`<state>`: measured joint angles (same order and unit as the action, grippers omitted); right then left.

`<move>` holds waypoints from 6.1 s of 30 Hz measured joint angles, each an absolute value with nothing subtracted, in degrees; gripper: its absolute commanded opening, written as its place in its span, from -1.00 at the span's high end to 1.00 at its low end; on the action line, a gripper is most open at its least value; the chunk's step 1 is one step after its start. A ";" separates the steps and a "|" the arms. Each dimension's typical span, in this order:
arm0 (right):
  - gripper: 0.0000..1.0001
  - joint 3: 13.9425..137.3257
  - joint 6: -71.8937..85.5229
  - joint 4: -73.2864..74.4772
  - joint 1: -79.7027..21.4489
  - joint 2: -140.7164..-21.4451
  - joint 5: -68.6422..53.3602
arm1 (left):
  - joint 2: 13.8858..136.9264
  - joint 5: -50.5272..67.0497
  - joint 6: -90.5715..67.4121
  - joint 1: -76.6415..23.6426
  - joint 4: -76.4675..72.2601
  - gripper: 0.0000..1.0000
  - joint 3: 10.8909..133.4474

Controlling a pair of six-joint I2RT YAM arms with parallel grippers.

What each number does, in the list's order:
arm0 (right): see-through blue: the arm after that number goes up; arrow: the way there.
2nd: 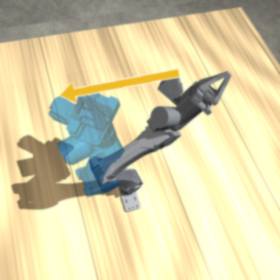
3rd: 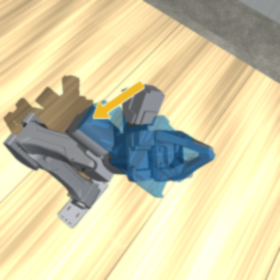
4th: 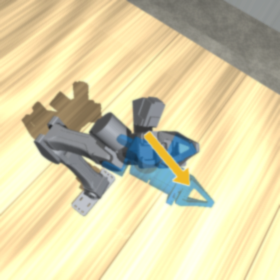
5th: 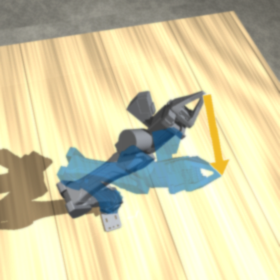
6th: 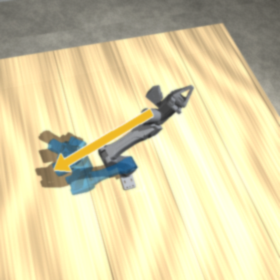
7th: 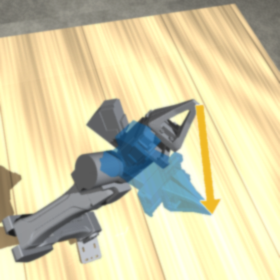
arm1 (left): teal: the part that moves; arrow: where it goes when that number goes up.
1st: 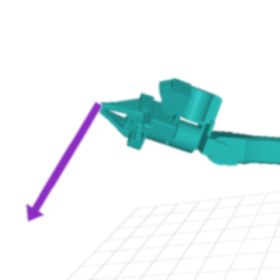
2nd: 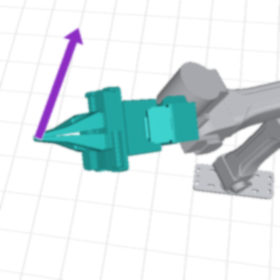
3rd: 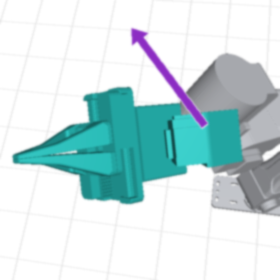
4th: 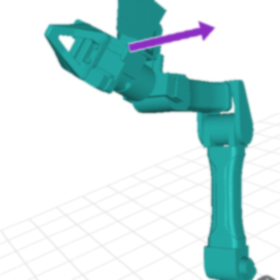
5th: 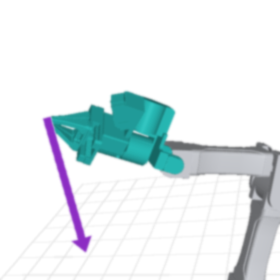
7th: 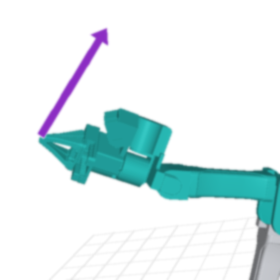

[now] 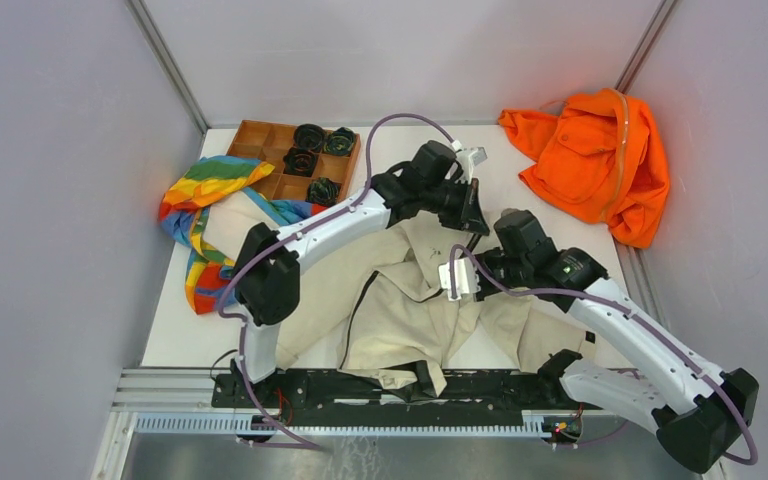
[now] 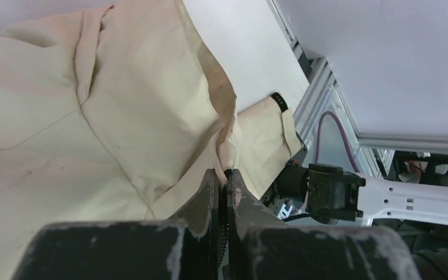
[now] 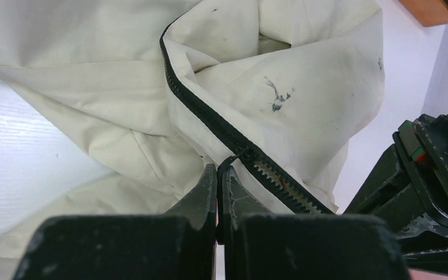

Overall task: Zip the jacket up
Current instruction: Adjust the zipper on the jacket.

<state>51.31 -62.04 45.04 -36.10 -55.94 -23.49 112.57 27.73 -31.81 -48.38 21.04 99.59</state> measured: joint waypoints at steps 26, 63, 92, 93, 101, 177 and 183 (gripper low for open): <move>1.00 56.47 -37.89 48.77 -20.69 -60.10 -44.07 | 81.45 20.27 -29.43 -39.35 -13.69 -0.59 63.48; 1.00 75.18 -19.51 52.73 6.07 -78.30 -55.00 | 97.19 20.99 -4.91 -52.05 -3.90 0.96 70.54; 1.00 81.32 -28.97 54.98 12.19 -78.81 -48.82 | 96.03 26.76 -0.75 -49.45 -4.16 0.96 71.18; 1.00 81.32 -29.34 54.98 12.19 -78.61 -48.62 | 96.03 26.96 -0.75 -49.45 -4.14 0.96 71.26; 1.00 80.44 -33.67 53.04 6.46 -74.81 -43.09 | 96.03 29.12 -0.93 -49.06 -1.08 0.96 71.75; 1.00 48.16 -54.41 38.06 -31.05 -53.69 -35.00 | 105.62 33.19 -34.59 -46.94 9.50 0.96 86.00; 1.00 47.59 -54.00 37.95 -33.32 -53.95 -33.34 | 105.25 31.18 -34.39 -47.07 9.52 0.96 84.93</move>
